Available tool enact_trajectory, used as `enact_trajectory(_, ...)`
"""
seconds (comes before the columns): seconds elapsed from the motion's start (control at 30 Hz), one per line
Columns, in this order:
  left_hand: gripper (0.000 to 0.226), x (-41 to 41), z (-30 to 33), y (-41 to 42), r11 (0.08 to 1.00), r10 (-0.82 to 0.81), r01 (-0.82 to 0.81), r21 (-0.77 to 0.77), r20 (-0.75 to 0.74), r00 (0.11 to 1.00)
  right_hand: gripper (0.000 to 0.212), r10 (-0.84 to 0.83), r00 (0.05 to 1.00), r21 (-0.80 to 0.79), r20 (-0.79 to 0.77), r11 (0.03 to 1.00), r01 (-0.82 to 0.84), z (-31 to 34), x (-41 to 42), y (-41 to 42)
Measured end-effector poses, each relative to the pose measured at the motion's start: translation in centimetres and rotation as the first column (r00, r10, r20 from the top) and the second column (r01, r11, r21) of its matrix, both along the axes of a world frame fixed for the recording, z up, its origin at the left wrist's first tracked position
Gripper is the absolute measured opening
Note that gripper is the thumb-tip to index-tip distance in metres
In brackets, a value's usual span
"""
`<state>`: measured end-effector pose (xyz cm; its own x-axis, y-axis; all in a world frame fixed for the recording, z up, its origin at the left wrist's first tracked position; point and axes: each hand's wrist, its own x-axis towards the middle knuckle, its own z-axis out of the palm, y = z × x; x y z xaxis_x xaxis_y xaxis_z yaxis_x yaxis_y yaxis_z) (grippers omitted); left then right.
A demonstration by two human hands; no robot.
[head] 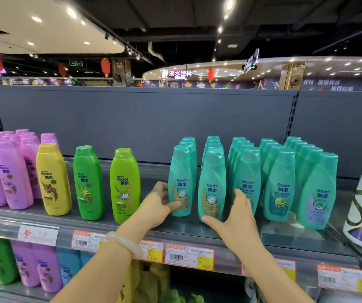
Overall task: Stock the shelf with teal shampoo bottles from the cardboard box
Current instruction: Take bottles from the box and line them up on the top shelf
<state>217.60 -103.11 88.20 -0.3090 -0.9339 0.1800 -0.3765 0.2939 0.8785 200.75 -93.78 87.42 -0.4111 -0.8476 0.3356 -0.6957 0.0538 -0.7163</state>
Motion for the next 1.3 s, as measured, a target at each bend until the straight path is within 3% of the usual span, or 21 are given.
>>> enact_trajectory(0.07,0.038,-0.2,-0.1,-0.1,1.0,0.027,-0.027,-0.004,0.021,0.999,0.097,0.023,0.999,0.042,0.03,0.999,-0.025,0.1,0.0,-0.6)
enact_trajectory(0.2,0.047,-0.5,-0.3,-0.3,0.999,0.034,-0.034,0.013,0.004,0.999,0.059,0.023,0.999,0.166,-0.023,0.986,-0.018,-0.4,0.0,-1.1)
enact_trajectory(0.3,0.056,-0.8,-0.6,-0.4,0.999,0.051,-0.051,0.015,0.018,0.999,0.047,-0.005,1.0,0.158,-0.028,0.987,0.009,-0.5,0.0,-1.1)
enact_trajectory(0.43,0.046,-1.2,-0.7,-0.5,0.994,0.105,-0.105,-0.002,0.042,0.994,0.046,-0.012,1.0,0.148,-0.017,0.989,0.014,-0.5,0.1,-1.0)
enact_trajectory(0.6,0.044,-1.1,0.1,-1.3,0.997,0.054,-0.059,0.058,0.086,0.995,0.048,-0.016,1.0,0.145,-0.006,0.989,0.017,-0.4,0.1,-1.0)
enact_trajectory(1.07,0.056,-2.0,0.3,-1.8,0.995,0.07,-0.078,0.068,0.116,0.991,0.05,-0.028,1.0,0.157,0.009,0.987,0.026,-0.4,0.1,-1.1)
enact_trajectory(1.3,0.054,-1.9,0.2,-1.7,0.995,0.047,-0.052,0.082,0.063,0.997,0.052,-0.024,1.0,0.159,0.013,0.987,0.021,-0.4,0.1,-1.1)
